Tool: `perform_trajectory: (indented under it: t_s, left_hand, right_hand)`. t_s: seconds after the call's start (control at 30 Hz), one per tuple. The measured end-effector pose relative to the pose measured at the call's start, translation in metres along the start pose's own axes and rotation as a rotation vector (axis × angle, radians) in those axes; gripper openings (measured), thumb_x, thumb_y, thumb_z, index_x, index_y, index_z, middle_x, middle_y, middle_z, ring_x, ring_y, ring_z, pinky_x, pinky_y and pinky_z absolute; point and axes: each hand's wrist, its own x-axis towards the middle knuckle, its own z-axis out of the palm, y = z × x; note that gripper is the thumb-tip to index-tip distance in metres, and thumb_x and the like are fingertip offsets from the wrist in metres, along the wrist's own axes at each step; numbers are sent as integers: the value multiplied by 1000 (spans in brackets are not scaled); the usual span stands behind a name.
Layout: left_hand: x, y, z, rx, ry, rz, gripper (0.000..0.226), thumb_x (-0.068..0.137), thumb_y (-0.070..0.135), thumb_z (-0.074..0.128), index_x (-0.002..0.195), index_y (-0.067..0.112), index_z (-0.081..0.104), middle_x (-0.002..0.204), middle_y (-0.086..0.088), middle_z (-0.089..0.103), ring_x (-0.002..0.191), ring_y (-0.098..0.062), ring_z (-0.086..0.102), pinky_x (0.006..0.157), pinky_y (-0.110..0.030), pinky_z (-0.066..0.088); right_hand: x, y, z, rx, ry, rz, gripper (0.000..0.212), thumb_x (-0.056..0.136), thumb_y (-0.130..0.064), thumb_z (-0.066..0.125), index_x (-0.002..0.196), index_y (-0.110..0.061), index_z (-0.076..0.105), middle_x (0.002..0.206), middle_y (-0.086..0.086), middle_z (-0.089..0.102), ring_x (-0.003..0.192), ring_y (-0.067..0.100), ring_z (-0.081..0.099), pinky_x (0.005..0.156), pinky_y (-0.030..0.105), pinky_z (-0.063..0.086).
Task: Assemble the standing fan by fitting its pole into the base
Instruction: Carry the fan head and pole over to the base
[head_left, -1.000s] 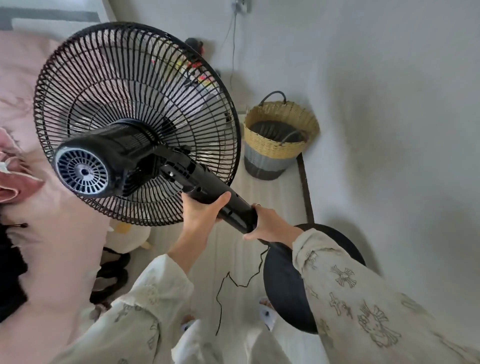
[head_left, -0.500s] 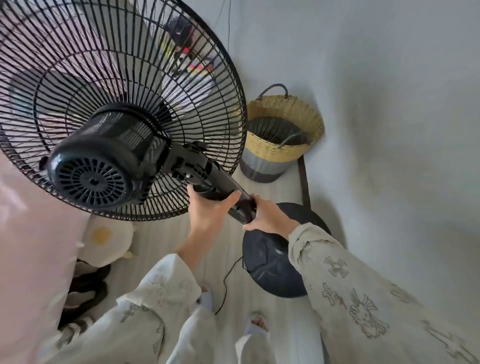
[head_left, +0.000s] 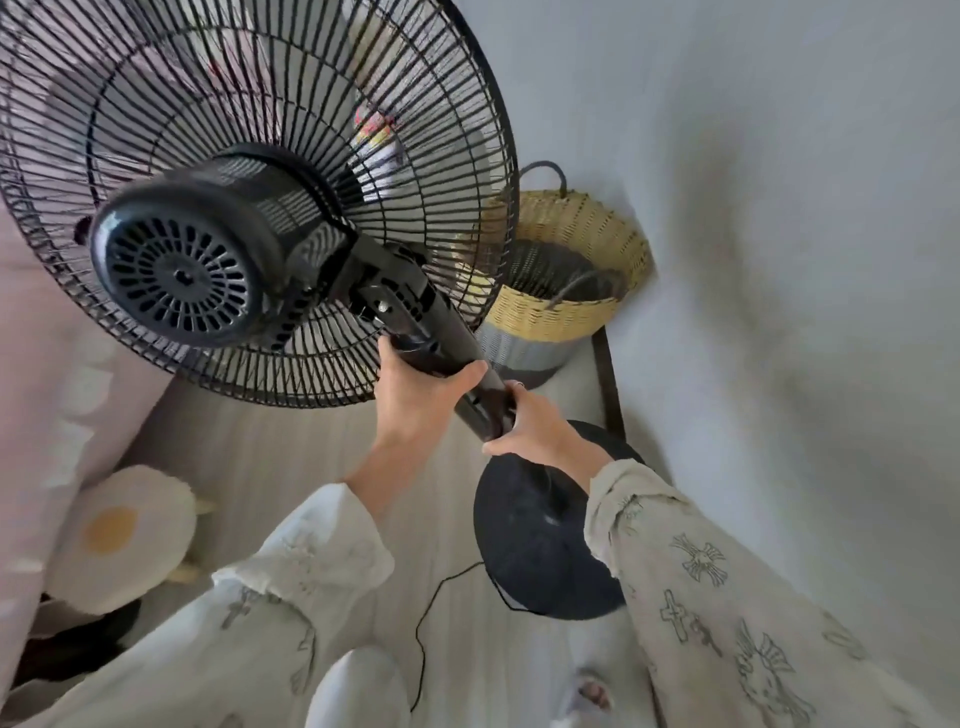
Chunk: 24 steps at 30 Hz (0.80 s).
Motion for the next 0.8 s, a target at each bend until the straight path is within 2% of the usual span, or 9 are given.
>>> perform_trajectory:
  t_s: [0.1, 0.17, 0.27, 0.37, 0.43, 0.57, 0.7, 0.77, 0.8]
  left_hand:
    - [4, -12, 22, 37, 4, 68, 67, 58, 23, 84, 113, 20, 46, 104, 3, 66, 99, -17, 63, 92, -42, 52]
    - [8, -20, 34, 71, 18, 117, 63, 58, 26, 84, 108, 27, 45, 96, 12, 64, 95, -14, 63, 88, -36, 53]
    - [17, -32, 51, 119, 38, 229, 59, 60, 31, 83, 104, 30, 43, 87, 23, 58, 87, -8, 60, 73, -16, 47]
    - [28, -39, 64, 156, 46, 294, 61, 64, 34, 81, 112, 25, 44, 87, 21, 57, 79, -1, 57, 62, -6, 37]
    - [37, -47, 74, 185, 56, 353, 61, 65, 36, 80, 113, 24, 45, 88, 20, 56, 78, 0, 56, 63, -7, 37]
    - [48, -69, 100, 257, 68, 468, 60, 64, 40, 79, 110, 25, 44, 92, 14, 58, 84, -9, 56, 74, -21, 44]
    - [56, -96, 127, 317, 100, 517, 55, 66, 43, 78, 104, 26, 43, 87, 15, 57, 81, -10, 57, 70, -21, 43]
    - [59, -106, 142, 330, 125, 530, 53, 67, 44, 77, 104, 24, 44, 89, 13, 58, 84, -12, 59, 71, -22, 45]
    - [59, -109, 150, 336, 141, 534, 54, 67, 45, 76, 104, 22, 45, 91, 11, 59, 85, -14, 60, 74, -25, 47]
  right_hand:
    - [13, 27, -1, 12, 9, -15, 75, 64, -28, 81, 127, -10, 43, 117, 10, 63, 105, 28, 61, 87, 28, 44]
    - [21, 41, -3, 7, 11, -38, 73, 64, -30, 82, 124, -11, 45, 118, 9, 63, 107, 27, 60, 88, 27, 43]
    - [38, 59, -4, -20, 38, -91, 72, 64, -33, 82, 122, -11, 47, 119, 9, 63, 109, 28, 60, 93, 33, 45]
    - [57, 73, -6, 2, 57, -134, 72, 64, -33, 82, 123, -13, 46, 121, 7, 63, 112, 27, 59, 88, 25, 41]
    - [70, 85, -6, 26, 67, -185, 71, 64, -30, 83, 123, -14, 47, 120, 6, 63, 113, 26, 58, 88, 25, 42]
    - [92, 118, -1, 44, 80, -259, 72, 64, -32, 83, 124, -13, 48, 120, 5, 64, 111, 23, 59, 93, 29, 47]
    - [110, 156, 12, 83, 75, -301, 68, 62, -33, 84, 120, -16, 51, 109, -4, 63, 96, 10, 55, 81, 17, 43]
    - [114, 172, 15, 103, 83, -330, 64, 62, -31, 84, 117, -16, 54, 105, -8, 62, 97, 8, 56, 74, 9, 41]
    - [117, 179, 14, 125, 81, -332, 64, 62, -31, 84, 116, -16, 55, 107, -7, 63, 99, 10, 58, 75, 10, 44]
